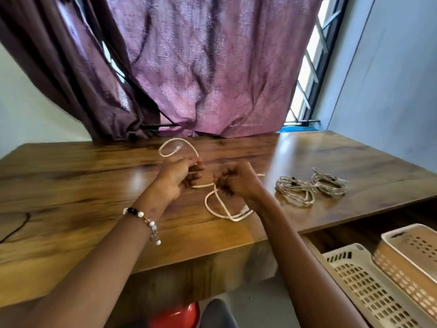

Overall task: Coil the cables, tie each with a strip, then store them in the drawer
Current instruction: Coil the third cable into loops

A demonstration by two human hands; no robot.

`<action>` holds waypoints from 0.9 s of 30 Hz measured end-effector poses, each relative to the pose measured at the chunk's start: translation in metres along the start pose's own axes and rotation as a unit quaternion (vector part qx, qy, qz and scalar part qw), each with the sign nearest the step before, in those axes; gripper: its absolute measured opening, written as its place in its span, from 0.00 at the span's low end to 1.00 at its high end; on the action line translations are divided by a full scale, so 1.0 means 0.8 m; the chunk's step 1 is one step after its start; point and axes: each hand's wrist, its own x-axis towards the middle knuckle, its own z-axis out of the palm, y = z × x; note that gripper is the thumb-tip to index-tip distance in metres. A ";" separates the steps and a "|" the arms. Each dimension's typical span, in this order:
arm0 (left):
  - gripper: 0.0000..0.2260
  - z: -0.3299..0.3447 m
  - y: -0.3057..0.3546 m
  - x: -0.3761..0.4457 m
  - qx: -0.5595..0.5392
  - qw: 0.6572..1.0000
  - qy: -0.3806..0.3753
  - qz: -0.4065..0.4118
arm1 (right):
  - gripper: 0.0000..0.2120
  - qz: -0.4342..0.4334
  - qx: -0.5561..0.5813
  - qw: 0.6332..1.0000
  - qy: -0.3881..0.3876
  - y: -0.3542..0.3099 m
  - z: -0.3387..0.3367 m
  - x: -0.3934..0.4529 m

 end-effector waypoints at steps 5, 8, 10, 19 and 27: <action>0.21 -0.050 0.005 -0.017 0.043 0.987 -0.135 0.072 | 0.14 -0.025 0.313 0.948 -0.051 -0.062 0.025 0.024; 0.10 -0.070 0.004 -0.026 0.062 0.965 -0.245 0.071 | 0.18 -0.060 0.329 0.939 -0.083 -0.081 0.051 0.046; 0.07 -0.081 0.000 -0.023 0.067 0.951 -0.289 0.085 | 0.23 -0.085 0.314 0.941 -0.094 -0.090 0.068 0.056; 0.14 -0.117 0.033 0.022 -0.055 0.980 -0.074 0.174 | 0.32 -0.175 0.209 0.959 0.073 -0.102 0.098 0.131; 0.09 -0.161 0.033 0.055 -0.166 0.969 -0.148 0.104 | 0.17 -0.326 -0.109 0.917 0.201 -0.046 0.144 0.139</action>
